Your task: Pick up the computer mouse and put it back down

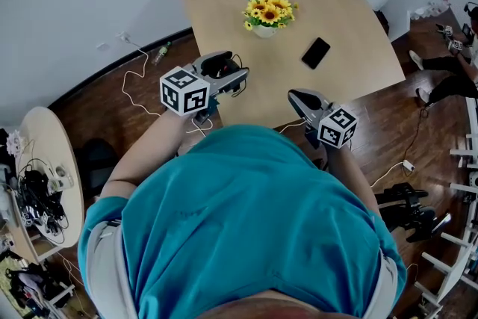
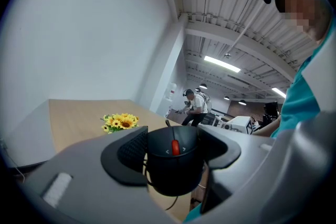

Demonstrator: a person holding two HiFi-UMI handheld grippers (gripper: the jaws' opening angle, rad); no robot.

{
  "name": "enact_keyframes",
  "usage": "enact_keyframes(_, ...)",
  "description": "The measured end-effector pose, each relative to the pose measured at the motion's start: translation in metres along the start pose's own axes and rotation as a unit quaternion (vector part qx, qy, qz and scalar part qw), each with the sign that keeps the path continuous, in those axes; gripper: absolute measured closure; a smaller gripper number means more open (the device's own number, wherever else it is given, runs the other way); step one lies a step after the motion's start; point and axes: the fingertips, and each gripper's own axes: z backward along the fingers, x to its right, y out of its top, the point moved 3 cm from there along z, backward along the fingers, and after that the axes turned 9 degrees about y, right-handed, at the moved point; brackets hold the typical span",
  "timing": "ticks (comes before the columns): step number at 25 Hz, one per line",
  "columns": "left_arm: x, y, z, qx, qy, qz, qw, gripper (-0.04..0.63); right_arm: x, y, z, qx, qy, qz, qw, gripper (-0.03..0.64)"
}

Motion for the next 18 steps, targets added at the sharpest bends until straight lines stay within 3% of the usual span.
enact_keyframes(10,-0.01,-0.012,-0.012,-0.028,0.008,-0.002,0.9996,0.291,0.001,-0.009,0.0,-0.001,-0.003,-0.009,1.0,0.614)
enact_keyframes(18,-0.013,0.027,-0.054,-0.009,-0.003,-0.043,0.999,0.291,0.002,-0.015,0.012,-0.001,-0.02,-0.019,1.0,0.614)
